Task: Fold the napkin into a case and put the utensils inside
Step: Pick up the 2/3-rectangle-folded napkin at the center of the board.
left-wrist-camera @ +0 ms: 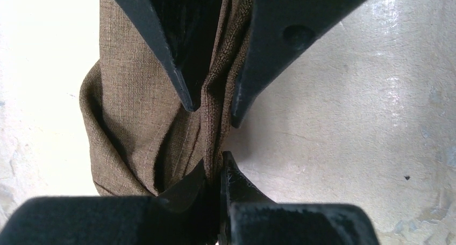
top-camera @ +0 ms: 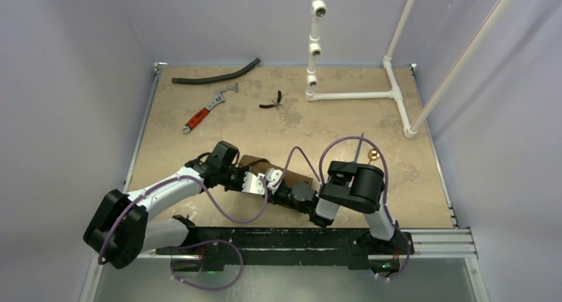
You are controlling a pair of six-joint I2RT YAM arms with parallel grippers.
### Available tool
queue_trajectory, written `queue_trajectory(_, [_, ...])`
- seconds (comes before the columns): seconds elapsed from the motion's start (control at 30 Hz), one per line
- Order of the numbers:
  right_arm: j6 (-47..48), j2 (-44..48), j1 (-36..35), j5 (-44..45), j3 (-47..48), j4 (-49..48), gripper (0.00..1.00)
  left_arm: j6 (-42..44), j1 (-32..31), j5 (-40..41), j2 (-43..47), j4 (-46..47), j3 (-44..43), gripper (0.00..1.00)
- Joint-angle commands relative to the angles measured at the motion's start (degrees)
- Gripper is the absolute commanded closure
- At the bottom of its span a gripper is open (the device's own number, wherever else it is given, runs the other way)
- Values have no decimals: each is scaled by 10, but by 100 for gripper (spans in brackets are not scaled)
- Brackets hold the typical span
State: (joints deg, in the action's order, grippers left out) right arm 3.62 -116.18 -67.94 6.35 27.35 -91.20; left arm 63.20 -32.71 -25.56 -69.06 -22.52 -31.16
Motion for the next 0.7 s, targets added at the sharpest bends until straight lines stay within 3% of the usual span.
queue_trajectory(0.0, [11, -16, -8, -21, 55, -296, 72, -25, -14, -27, 4, 18, -25, 100])
queue_trajectory(0.2, [-13, -28, -8, -20, 65, -295, 93, -46, -15, -28, 7, 31, -28, 100])
queue_trajectory(0.23, [-15, -27, -8, -21, 64, -295, 97, -51, -15, -28, 8, 35, -27, 96])
queue_trajectory(0.37, [-56, -16, 1, -27, 41, -295, 100, -63, -15, -6, 20, 42, -23, 48])
queue_trajectory(0.47, [-69, -15, 2, -31, 25, -295, 100, -73, -3, 9, 41, 29, -21, 31])
queue_trajectory(0.5, [-74, -17, 1, -31, 21, -295, 100, -81, 3, 11, 51, 23, -21, 18])
queue_trajectory(0.57, [-84, -20, 2, -28, 17, -295, 100, -93, 10, 17, 73, 6, -26, 10])
queue_trajectory(0.67, [-95, -23, 3, -23, 9, -295, 100, -100, 24, 27, 111, -43, -38, 7])
